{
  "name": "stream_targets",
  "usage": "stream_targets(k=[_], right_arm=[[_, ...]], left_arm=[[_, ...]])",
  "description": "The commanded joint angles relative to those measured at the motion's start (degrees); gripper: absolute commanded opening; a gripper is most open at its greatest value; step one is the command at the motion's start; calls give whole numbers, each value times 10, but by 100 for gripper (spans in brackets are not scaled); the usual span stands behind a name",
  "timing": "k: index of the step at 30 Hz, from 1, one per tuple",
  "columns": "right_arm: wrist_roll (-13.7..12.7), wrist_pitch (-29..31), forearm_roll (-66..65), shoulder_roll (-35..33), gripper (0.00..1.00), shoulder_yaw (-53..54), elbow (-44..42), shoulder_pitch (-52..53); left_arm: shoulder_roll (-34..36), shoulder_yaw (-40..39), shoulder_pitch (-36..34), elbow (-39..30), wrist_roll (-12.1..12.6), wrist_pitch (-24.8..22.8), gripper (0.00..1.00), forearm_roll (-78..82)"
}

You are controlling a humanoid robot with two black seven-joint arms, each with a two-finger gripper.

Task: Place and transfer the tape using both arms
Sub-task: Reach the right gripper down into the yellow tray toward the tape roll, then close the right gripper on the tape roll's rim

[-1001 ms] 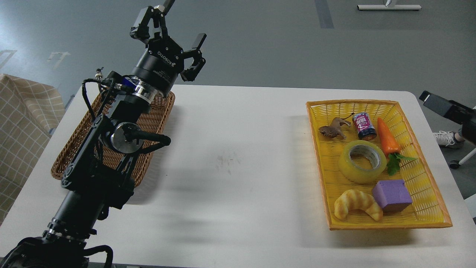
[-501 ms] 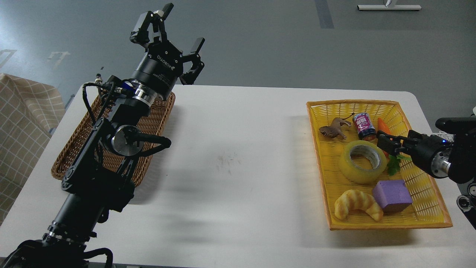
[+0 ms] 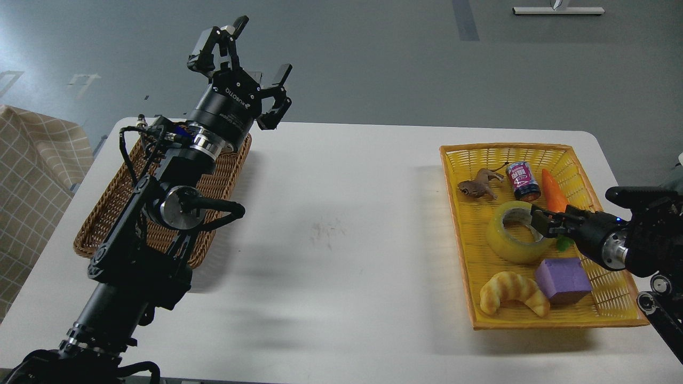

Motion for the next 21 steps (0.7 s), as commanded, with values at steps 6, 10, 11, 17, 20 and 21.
stream_targets(k=[6, 10, 11, 17, 20, 21], right_arm=[[-1, 2, -1, 13, 73, -9, -8, 0], [-2, 4, -9, 15, 73, -10, -15, 0], [-5, 4, -16, 15, 73, -11, -21, 0], [-8, 3, -16, 21, 73, -10, -35, 0], [-8, 3, -16, 27, 72, -10, -34, 0], [-8, 3, -16, 28, 72, -10, -34, 1]], left_arm=[[5, 0, 0, 0, 0, 0, 98, 0], [6, 0, 3, 0, 0, 0, 98, 0], [6, 0, 4, 0, 0, 0, 98, 0], [6, 0, 5, 0, 0, 0, 98, 0], [6, 0, 5, 0, -1, 0, 98, 0], [6, 0, 5, 0, -1, -2, 98, 0]])
